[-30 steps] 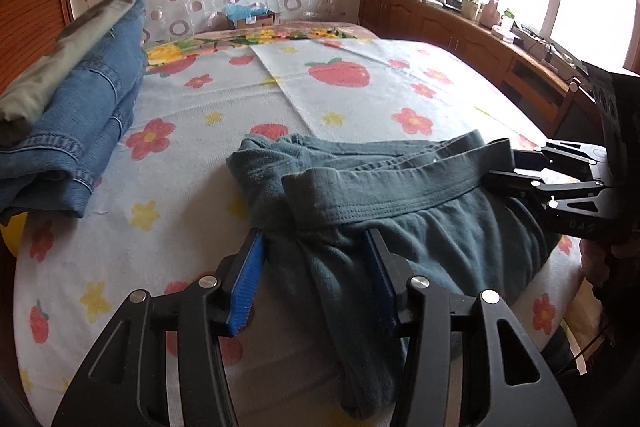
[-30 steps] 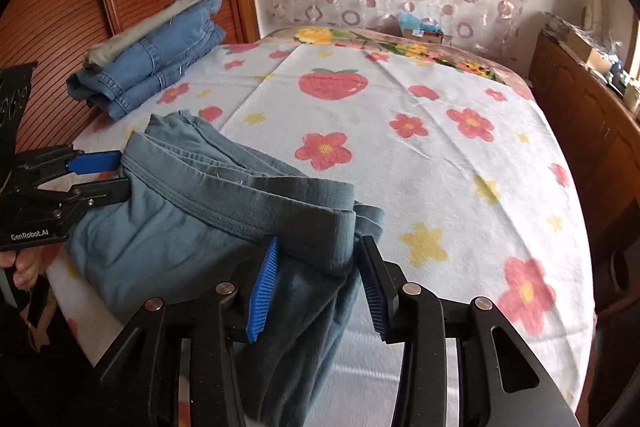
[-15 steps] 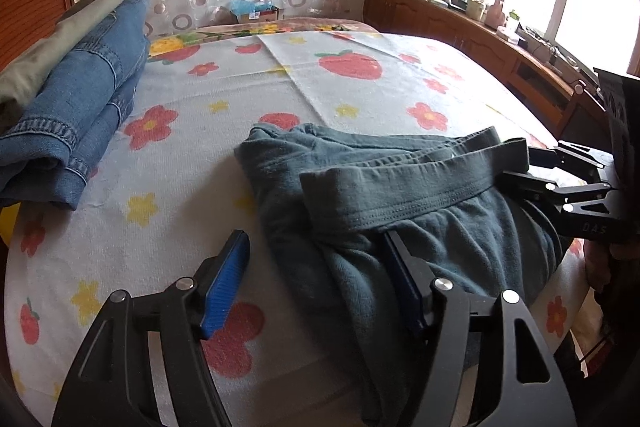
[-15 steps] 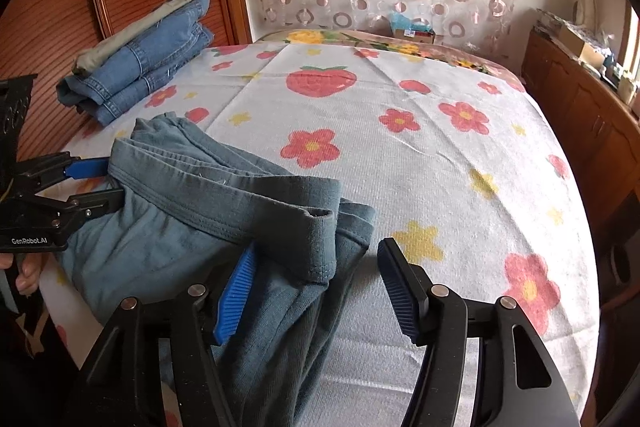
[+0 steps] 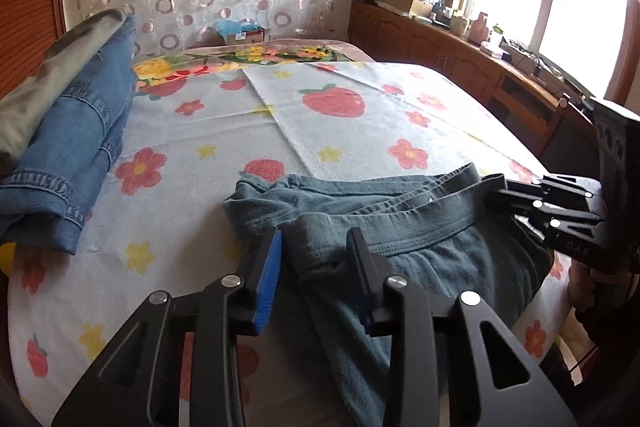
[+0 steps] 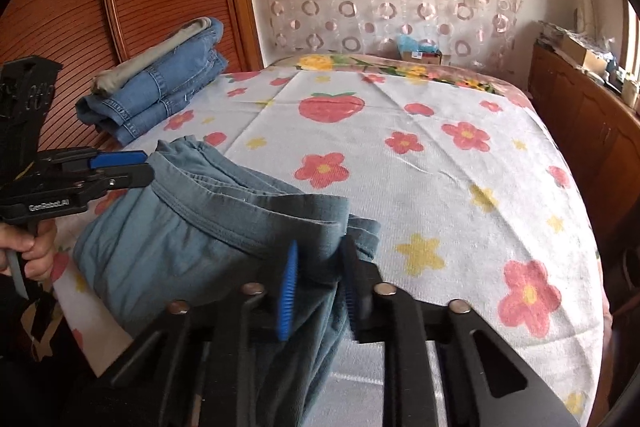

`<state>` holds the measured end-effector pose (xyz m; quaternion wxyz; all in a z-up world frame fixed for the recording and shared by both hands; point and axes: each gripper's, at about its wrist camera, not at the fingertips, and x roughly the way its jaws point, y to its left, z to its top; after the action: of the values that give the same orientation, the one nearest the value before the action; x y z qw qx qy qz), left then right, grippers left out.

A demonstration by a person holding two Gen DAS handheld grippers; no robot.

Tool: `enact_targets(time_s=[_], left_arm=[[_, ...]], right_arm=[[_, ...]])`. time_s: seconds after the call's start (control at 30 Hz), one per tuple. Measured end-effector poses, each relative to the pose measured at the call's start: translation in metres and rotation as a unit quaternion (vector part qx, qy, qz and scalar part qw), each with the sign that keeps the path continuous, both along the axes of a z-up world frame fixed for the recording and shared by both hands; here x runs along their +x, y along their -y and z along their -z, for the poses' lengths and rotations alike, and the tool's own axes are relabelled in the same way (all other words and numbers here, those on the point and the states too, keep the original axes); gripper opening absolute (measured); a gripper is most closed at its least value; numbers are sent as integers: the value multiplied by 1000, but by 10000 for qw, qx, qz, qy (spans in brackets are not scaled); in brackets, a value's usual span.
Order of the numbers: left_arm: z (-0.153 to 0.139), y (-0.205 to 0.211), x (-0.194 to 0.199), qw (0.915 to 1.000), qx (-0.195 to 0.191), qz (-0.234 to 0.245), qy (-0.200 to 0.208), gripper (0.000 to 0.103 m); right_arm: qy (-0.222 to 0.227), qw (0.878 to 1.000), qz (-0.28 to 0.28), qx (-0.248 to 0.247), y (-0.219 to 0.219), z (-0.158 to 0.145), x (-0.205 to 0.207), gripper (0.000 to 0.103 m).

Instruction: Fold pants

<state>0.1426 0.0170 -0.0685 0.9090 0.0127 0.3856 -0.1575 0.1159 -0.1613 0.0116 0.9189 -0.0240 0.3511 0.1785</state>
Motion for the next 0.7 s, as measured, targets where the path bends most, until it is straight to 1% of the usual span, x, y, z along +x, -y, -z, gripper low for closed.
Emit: enact_targets(time_s=[0.07,0.1,0.13,0.2,0.27,0.33,0.43,0.6,0.7], left_arm=[[0,1,0,10000,38,43,37,19],[-1,1,-1,9999,59,62,95,15],[-3,1,-3,9998,52,75,161,13],[-13,-1,-8,9994,-25,39,349,13],[-21,-1,-11,9989,-87,33,454,13],[-25,-2,-9,9988,-60,0,494,13],[-20,-2,4,9994,43,-77,349,13],[-2,-2,14,9998,131,-119,15,14],[1,-3,13,9997,189,-180,-16,24]], right_arm=[[11,10000,-21,89,3,-2,-1,12],[2,9999,-42,119,3,-3,0,12],[-17,9999,-56,145,5,-5,-1,12],[-27,9998,-66,204,6,-10,-1,10],[93,9998,-83,157,3,-17,-2,10],[179,9997,-96,157,0,-23,-1,10],[174,9998,-34,81,-2,-24,6,10],[-188,9998,10,105,-3,-11,23,10],[-202,9998,3,71,-4,-13,22,11]])
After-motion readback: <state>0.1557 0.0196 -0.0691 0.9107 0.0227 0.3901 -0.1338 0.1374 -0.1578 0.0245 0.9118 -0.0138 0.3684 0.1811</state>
